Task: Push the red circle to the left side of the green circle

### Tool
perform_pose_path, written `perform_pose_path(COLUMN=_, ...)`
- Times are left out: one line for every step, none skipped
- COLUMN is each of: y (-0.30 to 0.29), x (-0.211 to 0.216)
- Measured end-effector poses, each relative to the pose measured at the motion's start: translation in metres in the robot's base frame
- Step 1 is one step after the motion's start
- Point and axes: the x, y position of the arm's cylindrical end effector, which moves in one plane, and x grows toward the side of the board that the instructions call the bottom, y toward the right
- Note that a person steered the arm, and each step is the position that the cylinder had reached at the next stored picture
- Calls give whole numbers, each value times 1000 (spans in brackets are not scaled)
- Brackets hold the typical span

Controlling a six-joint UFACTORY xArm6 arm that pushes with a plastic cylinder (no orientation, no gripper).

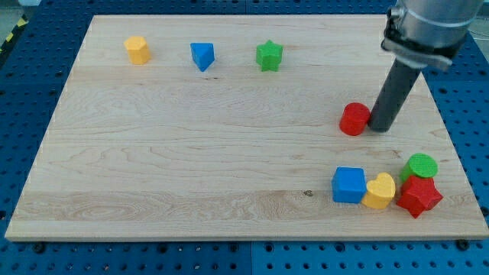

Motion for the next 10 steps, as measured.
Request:
perform_pose_path(y=2, x=-26)
perform_pose_path(y=-9, x=-59)
perform_pose_path(y=-39, x=-59)
perform_pose_path(y=-36, x=-13)
perform_pose_path(y=-17, x=21)
perform_pose_path(y=-28, x=-3)
perform_pose_path(y=-67, x=-14)
perform_pose_path(y=-73, x=14)
perform_pose_path(y=-62, x=29)
perform_pose_path(y=-47, x=29)
